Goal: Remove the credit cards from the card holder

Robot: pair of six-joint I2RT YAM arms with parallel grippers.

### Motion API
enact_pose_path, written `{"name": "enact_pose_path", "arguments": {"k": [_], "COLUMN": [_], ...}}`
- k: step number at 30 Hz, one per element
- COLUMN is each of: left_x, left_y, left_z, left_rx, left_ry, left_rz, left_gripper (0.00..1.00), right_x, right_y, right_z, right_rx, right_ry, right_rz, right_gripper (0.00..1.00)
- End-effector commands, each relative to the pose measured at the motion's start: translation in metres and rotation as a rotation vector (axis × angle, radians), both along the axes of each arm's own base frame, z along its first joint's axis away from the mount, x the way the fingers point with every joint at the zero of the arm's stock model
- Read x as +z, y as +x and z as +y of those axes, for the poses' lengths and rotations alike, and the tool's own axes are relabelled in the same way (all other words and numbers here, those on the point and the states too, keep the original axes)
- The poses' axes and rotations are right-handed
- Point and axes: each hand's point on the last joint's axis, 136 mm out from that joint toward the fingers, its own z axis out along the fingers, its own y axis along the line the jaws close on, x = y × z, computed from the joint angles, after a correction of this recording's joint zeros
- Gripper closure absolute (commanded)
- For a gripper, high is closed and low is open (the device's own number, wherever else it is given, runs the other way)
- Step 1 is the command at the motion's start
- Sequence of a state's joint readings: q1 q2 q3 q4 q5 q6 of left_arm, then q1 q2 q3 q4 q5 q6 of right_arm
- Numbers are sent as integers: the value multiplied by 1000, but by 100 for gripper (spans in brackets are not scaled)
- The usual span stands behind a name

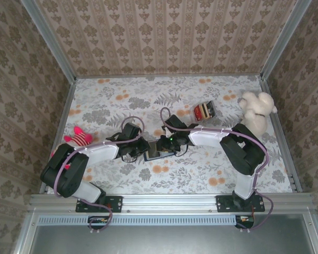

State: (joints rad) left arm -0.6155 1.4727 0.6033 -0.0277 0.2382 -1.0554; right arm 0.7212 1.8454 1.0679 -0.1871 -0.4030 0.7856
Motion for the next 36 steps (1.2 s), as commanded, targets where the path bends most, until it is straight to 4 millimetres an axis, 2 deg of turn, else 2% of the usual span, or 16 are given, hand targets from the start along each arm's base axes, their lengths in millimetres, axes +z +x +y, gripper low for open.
{"name": "enact_pose_path", "arguments": {"k": [1,7,21,28,36], "left_x": [-20,-18,-16,-9,-5], "left_y": [-18,-15,-15,-13,-11], "left_z": [17,14,10,10,20], "left_rx": [23,23,12,0,23], "left_ry": [79,56,34,33,43], "left_rz": [73,56,50,36,18], "left_gripper": [82,83,83,83,81], "right_x": [-14,-16,-13,-18,-16], "right_y": [-6,-12,-11,-11,-8], "right_z": [-5,6,12,6,-12], "right_rx": [2,51,71,68,46], "right_ry": [-54,3,41,15,-75], "right_rz": [40,70,51,50,9], "right_gripper": [75,76,81,86,88]}}
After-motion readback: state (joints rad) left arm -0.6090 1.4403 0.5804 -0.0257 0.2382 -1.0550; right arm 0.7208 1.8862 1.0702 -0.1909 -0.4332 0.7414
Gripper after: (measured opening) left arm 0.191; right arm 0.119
